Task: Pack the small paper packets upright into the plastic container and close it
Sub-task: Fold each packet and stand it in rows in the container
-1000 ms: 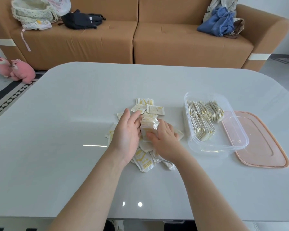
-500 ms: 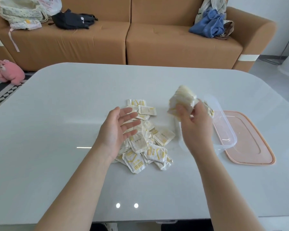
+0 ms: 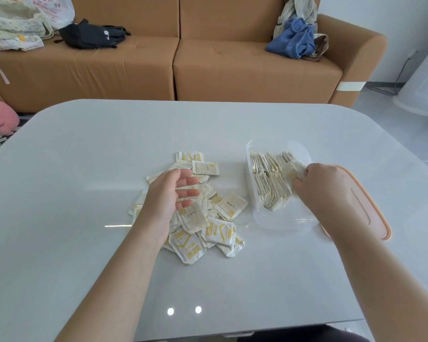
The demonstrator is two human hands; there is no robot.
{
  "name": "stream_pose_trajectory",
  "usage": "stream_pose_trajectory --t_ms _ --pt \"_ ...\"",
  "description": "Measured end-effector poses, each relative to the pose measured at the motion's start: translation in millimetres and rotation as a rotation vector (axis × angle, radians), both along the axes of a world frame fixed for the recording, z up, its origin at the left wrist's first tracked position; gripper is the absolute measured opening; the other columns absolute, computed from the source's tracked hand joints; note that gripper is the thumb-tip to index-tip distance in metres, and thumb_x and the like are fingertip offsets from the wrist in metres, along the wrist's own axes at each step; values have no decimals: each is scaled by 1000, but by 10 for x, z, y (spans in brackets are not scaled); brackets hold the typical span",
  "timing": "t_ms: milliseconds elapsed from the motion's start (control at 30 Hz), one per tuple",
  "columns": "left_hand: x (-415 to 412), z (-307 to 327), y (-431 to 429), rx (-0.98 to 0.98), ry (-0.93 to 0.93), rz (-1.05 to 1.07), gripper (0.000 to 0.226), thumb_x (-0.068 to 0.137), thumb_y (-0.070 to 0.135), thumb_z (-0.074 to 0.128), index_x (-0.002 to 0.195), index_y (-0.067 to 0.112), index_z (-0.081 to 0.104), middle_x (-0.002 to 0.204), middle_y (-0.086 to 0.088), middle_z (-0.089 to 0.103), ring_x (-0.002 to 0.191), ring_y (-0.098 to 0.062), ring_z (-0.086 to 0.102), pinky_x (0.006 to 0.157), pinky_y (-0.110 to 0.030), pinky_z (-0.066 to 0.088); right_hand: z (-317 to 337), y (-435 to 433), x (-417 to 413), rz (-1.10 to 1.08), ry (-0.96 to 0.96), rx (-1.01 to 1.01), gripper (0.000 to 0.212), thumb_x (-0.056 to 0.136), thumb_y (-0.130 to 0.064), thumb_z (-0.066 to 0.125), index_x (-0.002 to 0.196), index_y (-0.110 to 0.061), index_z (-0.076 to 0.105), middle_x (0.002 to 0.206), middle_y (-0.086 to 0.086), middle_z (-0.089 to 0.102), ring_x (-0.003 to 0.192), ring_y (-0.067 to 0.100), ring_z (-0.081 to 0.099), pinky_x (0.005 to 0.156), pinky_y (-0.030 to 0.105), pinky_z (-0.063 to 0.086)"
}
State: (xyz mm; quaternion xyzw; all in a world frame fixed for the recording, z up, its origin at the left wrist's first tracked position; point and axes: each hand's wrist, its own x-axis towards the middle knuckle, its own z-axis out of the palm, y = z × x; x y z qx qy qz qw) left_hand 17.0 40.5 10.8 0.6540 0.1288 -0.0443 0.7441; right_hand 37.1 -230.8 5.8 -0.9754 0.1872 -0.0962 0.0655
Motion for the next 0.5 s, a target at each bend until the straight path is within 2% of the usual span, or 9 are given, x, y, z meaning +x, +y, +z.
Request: stream_pose_trajectory --t_ms 67,133,200,267,333,367,433,467,500 --pt "-3 5 3 9 -6 -1 26 98 20 38 95 15 63 97 -6 73 76 -18 67 70 -31 50 46 28 46 -5 136 -56 38 92 -29 50 61 -10 38 60 6 43 54 22 40 50 28 26" --pt "-7 9 23 9 -10 4 26 97 20 39 94 15 64 96 -5 74 76 -18 67 71 -32 50 48 80 105 -11 238 -61 38 94 -33 49 65 -9 40 65 4 46 66 25 47 58 27 33" --pt "-16 13 46 2 -8 9 25 97 20 40 93 15 65 95 -6 74 75 -19 67 72 -33 50 5 119 159 -6 287 -24 36 96 -36 47 75 -6 48 78 7 59 78 28 55 65 28 38" --pt "-22 16 82 -6 -8 18 26 97 21 40 95 15 65 94 -5 74 75 -18 67 72 -33 50 -18 130 199 -5 319 80 37 96 -35 44 72 -7 52 87 13 70 80 29 61 67 29 42" --pt "-19 15 118 -5 -6 26 27 97 21 39 96 14 65 93 -5 74 74 -17 68 71 -32 50 63 115 182 -1 390 265 37 95 -27 39 70 -5 53 84 17 73 70 28 63 66 27 45" --pt "-18 14 137 -5 -4 33 27 97 20 38 96 14 65 92 -4 74 73 -17 68 69 -31 51 121 104 158 9 437 329 34 95 -24 38 76 -2 56 83 17 73 66 26 63 66 26 45" --pt "-13 13 166 -5 -1 45 27 96 18 39 95 14 65 91 -4 74 73 -17 68 67 -30 51 197 49 116 58 517 355 30 93 -22 45 101 2 60 86 13 72 67 23 66 69 27 47" --pt "-12 12 177 -4 -2 47 27 96 17 39 95 14 65 92 -5 74 74 -18 68 67 -30 50 218 26 85 96 557 339 35 91 -23 52 116 2 56 87 10 71 70 21 67 72 28 48" --pt "-13 7 187 3 -6 44 26 96 15 39 95 14 65 93 -5 74 75 -18 67 67 -30 50 223 12 57 125 594 325 49 88 -25 61 129 -2 48 87 8 70 72 19 67 74 29 49"
